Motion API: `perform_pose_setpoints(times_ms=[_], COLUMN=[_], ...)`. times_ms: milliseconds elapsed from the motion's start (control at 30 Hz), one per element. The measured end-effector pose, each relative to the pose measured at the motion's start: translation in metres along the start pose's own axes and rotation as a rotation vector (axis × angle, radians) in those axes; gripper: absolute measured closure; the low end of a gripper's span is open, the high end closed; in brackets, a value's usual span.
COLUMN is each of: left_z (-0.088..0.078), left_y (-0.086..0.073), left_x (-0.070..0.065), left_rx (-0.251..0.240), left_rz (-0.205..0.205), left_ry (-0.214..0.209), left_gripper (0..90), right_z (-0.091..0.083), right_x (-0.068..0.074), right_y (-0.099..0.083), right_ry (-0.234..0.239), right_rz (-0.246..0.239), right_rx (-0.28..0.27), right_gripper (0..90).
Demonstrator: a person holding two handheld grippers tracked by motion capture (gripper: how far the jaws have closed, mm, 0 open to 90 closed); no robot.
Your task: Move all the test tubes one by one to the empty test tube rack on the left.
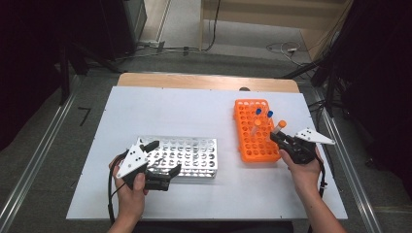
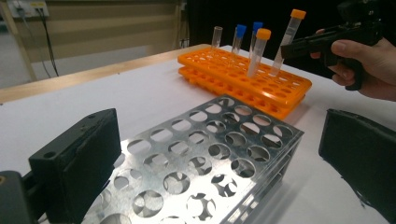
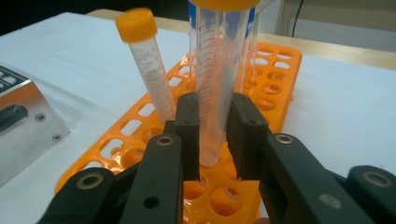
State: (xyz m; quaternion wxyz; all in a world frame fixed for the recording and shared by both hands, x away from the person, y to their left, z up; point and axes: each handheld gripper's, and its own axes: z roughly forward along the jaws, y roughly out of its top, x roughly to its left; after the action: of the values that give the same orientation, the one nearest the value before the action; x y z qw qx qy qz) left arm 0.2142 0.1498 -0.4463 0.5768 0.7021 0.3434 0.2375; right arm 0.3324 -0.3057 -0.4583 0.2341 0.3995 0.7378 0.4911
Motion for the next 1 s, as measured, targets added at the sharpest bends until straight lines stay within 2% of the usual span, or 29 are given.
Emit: perform_pose_setpoints(times_ms=[67, 167, 233, 333, 467, 600, 667, 900, 1000], left_z=[0.002, 0.008, 0.013, 0.022, 0.03, 0.04, 0.044, 0.057, 0.065], left_y=[0.006, 0.011, 0.014, 0.018, 0.021, 0.028, 0.031, 0.039, 0.045], left_x=[-0.004, -0.008, -0.011, -0.018, -0.023, -0.03, -0.03, -0.034, -0.036], left_rx=[0.016, 0.037, 0.051, 0.074, 0.086, 0.094, 0.089, 0.091, 0.104], left_rz=[0.009, 0.011, -0.003, 0.01, 0.013, 0.021, 0.009, 0.001, 0.019], left_ry=[-0.006, -0.017, -0.038, -0.02, -0.028, -0.056, -0.079, -0.119, -0.141], left_gripper=[0.0, 0.0, 1.5, 5.6, 9.3, 12.5, 12.8, 13.7, 14.8], right_z=[-0.007, -0.012, -0.015, -0.017, -0.019, -0.019, -0.018, -0.015, -0.014], right_x=[0.003, 0.008, 0.013, 0.021, 0.031, 0.042, 0.045, 0.06, 0.065], right_y=[0.004, 0.007, 0.009, 0.012, 0.015, 0.017, 0.017, 0.018, 0.018], right_ry=[0.022, 0.045, 0.054, 0.081, 0.125, 0.15, 0.17, 0.234, 0.253], right_rz=[0.021, 0.029, 0.015, 0.007, -0.019, -0.035, -0.036, -0.065, -0.074], right_rx=[-0.013, -0.02, -0.015, -0.01, -0.003, 0.014, 0.015, 0.038, 0.048], right_gripper=[72.9, 72.9, 72.9, 72.9, 72.9, 72.9, 72.9, 72.9, 72.9])
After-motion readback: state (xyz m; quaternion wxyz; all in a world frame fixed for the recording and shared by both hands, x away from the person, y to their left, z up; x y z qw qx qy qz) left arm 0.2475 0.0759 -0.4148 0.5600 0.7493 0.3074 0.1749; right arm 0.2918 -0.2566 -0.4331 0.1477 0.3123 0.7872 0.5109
